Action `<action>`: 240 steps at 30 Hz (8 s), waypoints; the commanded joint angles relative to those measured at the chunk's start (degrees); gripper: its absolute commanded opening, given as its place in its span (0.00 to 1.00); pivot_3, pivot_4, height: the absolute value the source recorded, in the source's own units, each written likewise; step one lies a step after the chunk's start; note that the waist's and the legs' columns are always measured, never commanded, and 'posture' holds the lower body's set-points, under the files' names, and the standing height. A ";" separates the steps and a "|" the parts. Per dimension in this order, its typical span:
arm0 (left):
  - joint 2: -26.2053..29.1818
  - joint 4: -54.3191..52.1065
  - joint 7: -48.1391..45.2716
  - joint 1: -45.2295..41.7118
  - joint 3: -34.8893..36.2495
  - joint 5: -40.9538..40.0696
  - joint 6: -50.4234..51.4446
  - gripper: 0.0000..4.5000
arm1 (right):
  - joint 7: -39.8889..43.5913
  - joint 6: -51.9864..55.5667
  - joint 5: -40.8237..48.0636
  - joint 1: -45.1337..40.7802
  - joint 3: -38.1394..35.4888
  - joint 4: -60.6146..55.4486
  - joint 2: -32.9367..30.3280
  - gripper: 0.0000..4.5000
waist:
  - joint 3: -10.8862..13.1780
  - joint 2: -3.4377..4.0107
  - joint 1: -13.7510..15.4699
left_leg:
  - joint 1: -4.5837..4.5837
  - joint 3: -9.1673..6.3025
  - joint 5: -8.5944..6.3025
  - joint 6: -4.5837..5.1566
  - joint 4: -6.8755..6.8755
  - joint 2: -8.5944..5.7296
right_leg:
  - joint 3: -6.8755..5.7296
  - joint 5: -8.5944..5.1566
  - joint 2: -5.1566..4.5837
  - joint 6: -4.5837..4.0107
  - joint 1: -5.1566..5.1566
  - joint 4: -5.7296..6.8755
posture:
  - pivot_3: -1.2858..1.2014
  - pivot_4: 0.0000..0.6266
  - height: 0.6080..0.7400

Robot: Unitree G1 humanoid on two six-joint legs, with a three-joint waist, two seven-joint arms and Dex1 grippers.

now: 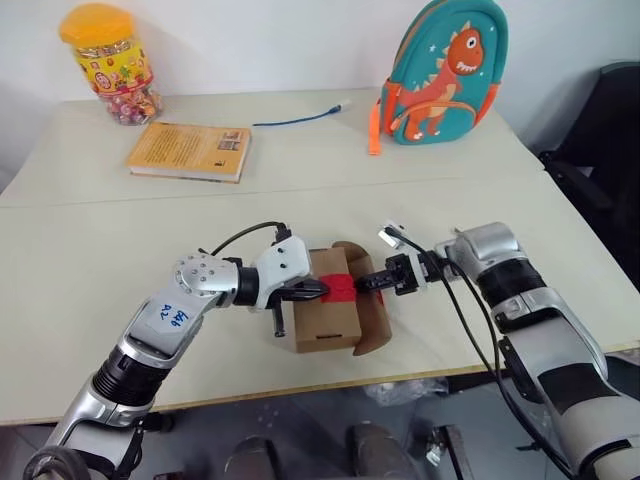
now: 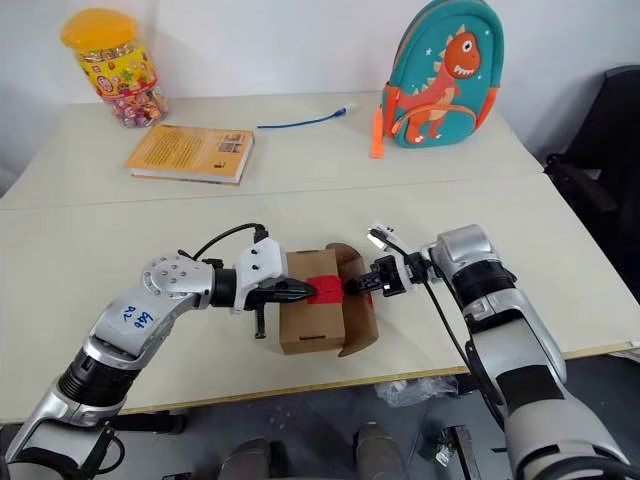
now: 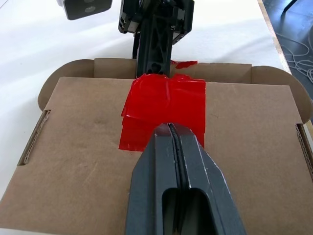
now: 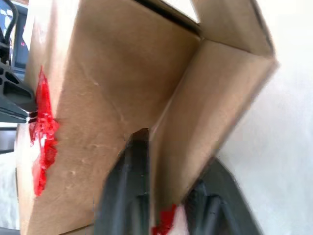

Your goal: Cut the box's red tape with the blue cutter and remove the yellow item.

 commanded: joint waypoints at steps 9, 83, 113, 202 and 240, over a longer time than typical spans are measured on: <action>-4.23 8.20 0.65 3.71 -1.23 2.20 -9.45 0.00 | 1.52 15.38 -0.52 -3.41 0.72 -6.07 -10.41 0.01 | 0.20 0.44 3.12 | -0.47 -0.05 -0.07 0.10 0.05 -0.14 | -0.05 0.09 -0.17 -0.15 -0.28 -0.31 | 0.52 0.24 1.00; 1.07 -2.93 1.56 13.47 2.17 -7.80 -3.32 0.00 | -18.84 28.33 22.11 -25.49 25.01 -25.96 -34.42 0.01 | 0.61 0.71 3.37 | -2.08 0.62 -0.69 0.61 1.63 0.05 | -1.92 0.29 -1.06 -0.26 -2.32 0.86 | 0.52 0.24 1.00; -7.87 -9.62 4.80 7.66 13.72 -25.00 4.48 0.00 | -21.03 28.33 15.71 -17.64 13.88 -28.61 -30.16 0.01 | 0.81 0.81 3.05 | -2.34 1.37 -0.64 0.46 1.29 0.18 | -1.90 0.33 -1.09 -0.18 -3.26 1.07 | 0.52 0.24 1.00; 4.97 14.83 -19.98 -30.42 -13.70 -5.06 5.80 1.00 | 2.12 -38.94 25.41 59.38 -53.74 -73.99 -32.27 0.99 | 1.25 0.49 4.48 | -1.01 1.01 -0.86 0.41 1.36 0.26 | -2.07 0.74 -0.69 -0.11 -1.91 0.59 | 0.52 0.24 1.00; 3.71 21.40 4.13 12.64 43.56 -8.37 -14.95 0.01 | -9.94 -43.32 22.19 39.40 -29.57 -67.08 -12.37 1.00 | 1.38 0.26 1.58 | -1.12 0.83 -0.91 0.43 1.74 0.27 | -1.92 0.80 -0.73 -0.03 -2.24 1.12 | 0.52 0.24 1.00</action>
